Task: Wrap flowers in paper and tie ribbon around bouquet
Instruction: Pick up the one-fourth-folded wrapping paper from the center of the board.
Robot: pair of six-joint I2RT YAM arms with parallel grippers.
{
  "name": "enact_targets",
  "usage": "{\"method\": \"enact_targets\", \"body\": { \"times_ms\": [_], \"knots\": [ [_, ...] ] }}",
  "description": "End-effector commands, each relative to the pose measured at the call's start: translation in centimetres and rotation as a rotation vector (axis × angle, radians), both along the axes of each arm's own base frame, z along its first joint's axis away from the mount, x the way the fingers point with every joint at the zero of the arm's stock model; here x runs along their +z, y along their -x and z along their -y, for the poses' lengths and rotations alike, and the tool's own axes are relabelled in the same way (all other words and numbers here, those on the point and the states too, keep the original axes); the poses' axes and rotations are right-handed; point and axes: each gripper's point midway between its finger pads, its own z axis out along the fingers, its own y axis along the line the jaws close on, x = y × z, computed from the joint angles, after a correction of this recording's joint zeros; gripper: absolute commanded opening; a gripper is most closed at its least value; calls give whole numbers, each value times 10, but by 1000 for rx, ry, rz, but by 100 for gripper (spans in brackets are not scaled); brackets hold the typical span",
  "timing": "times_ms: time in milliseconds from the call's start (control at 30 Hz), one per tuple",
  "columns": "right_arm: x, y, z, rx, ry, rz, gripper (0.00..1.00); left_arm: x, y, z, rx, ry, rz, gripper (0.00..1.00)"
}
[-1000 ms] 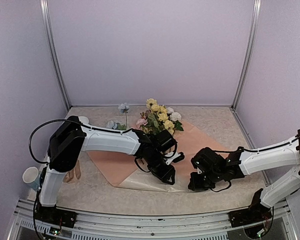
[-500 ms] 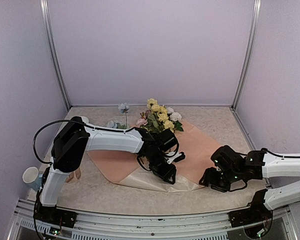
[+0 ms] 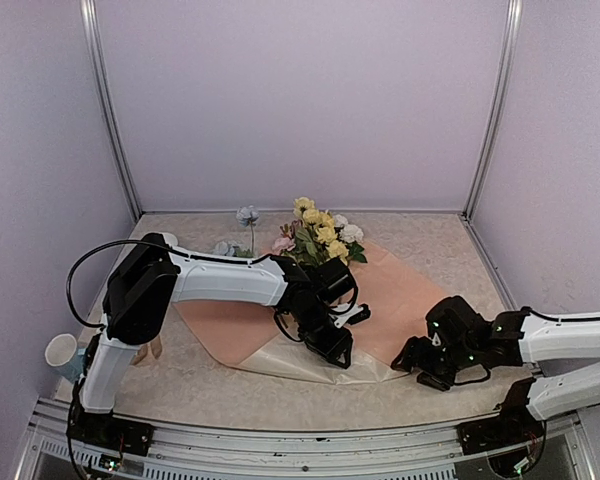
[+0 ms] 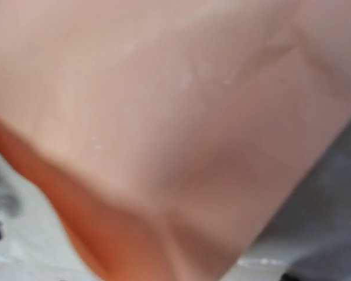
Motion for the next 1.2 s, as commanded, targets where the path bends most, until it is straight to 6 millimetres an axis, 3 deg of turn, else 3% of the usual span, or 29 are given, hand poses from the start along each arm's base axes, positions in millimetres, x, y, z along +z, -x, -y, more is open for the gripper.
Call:
{"method": "enact_targets", "body": {
  "times_ms": [0, 100, 167, 500, 567, 767, 900, 1033, 1167],
  "knots": [
    [-5, -4, -16, 90, 5, -17, 79, -17, 6, -7, -17, -44, -36, 36],
    [-15, 0, -22, 131, 22, -61, 80, -17, 6, -8, -18, -43, -36, 36],
    [-20, 0, -21, 138, 42, -73, 75, -17, 6, -8, -18, -42, -36, 35],
    [-4, -17, -8, 102, 139, 9, 18, -18, 5, -8, -10, -40, -41, 35],
    [1, -22, -9, 109, 151, 31, 12, -18, 5, -8, -10, -39, -43, 35],
    [7, -33, -14, 151, 202, 62, 0, -19, 4, -9, -10, -33, -54, 35],
    [26, -42, -23, 173, 248, 117, 0, -21, 3, -10, -9, -23, -78, 35],
    [48, -48, -42, 235, 289, 185, 0, -20, 2, -11, -8, -7, -104, 35],
    [71, -49, -74, 324, 284, 271, 0, -21, 2, -13, -7, 11, -128, 35]
  ]
}}
